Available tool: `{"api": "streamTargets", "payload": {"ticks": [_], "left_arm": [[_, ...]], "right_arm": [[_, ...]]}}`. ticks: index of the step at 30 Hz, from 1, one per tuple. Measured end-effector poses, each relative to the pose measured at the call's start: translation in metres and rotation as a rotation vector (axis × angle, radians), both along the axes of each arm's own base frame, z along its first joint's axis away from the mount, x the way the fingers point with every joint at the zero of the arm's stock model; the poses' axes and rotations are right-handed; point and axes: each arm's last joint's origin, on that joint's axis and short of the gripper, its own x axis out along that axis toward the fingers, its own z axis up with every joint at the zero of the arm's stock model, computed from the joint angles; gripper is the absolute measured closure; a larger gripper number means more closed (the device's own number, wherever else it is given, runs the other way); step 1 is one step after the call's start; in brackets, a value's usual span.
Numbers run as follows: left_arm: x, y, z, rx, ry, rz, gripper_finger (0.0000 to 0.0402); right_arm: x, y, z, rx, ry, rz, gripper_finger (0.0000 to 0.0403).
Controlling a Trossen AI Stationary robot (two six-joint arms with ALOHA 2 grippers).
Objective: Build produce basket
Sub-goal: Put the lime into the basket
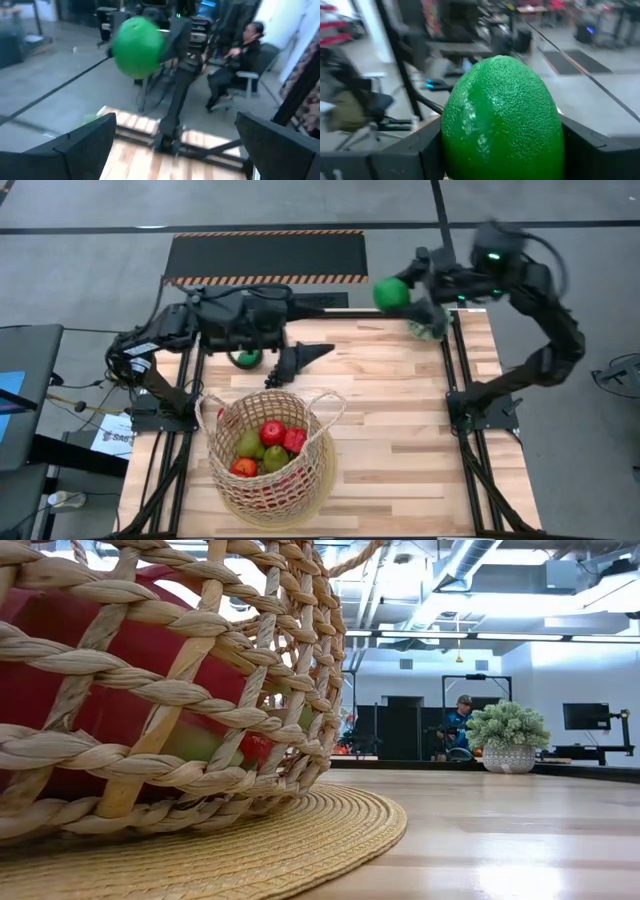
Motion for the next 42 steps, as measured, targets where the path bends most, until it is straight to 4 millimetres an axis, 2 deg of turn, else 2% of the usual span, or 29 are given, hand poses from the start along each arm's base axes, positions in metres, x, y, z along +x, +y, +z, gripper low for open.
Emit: {"api": "streamTargets", "payload": {"ticks": [4,8,10,14,18,23,31,39,42], "left_arm": [[0.022,0.003,-0.006,0.01,-0.033,-0.048,0.0005],[0.031,0.003,-0.01,-0.019,-0.03,-0.07,0.0005],[0.026,0.002,-0.01,-0.019,0.005,-0.07,0.0005],[0.021,-0.002,-0.002,-0.017,-0.051,-0.089,0.0005],[0.032,-0.005,-0.008,-0.026,-0.041,-0.159,0.0005],[0.04,-0.013,-0.015,-0.013,-0.019,-0.187,0.0005],[0.039,-0.016,-0.006,0.031,-0.102,-0.173,0.0005],[0.04,-0.013,-0.003,0.065,-0.132,-0.171,0.0005],[0.04,-0.015,0.001,0.067,-0.172,-0.23,0.0005]], "right_arm": [[-0.015,0.025,0.012,-0.012,-0.081,0.097,0.0108],[-0.011,0.04,0.011,-0.009,-0.073,0.159,0.0108],[-0.002,0.044,0.008,-0.005,-0.058,0.186,0.0108],[0.02,0.055,0.004,-0.011,-0.062,0.256,0.0107],[0.043,0.064,-0.003,-0.024,-0.054,0.307,0.0107],[0.05,0.067,-0.007,-0.02,-0.031,0.319,0.0107],[0.039,0.068,0.002,-0.025,-0.092,0.321,0.0107],[0.04,0.073,0.004,-0.029,-0.117,0.343,0.0107],[0.047,0.074,0.001,-0.033,-0.105,0.345,0.0107]]}}
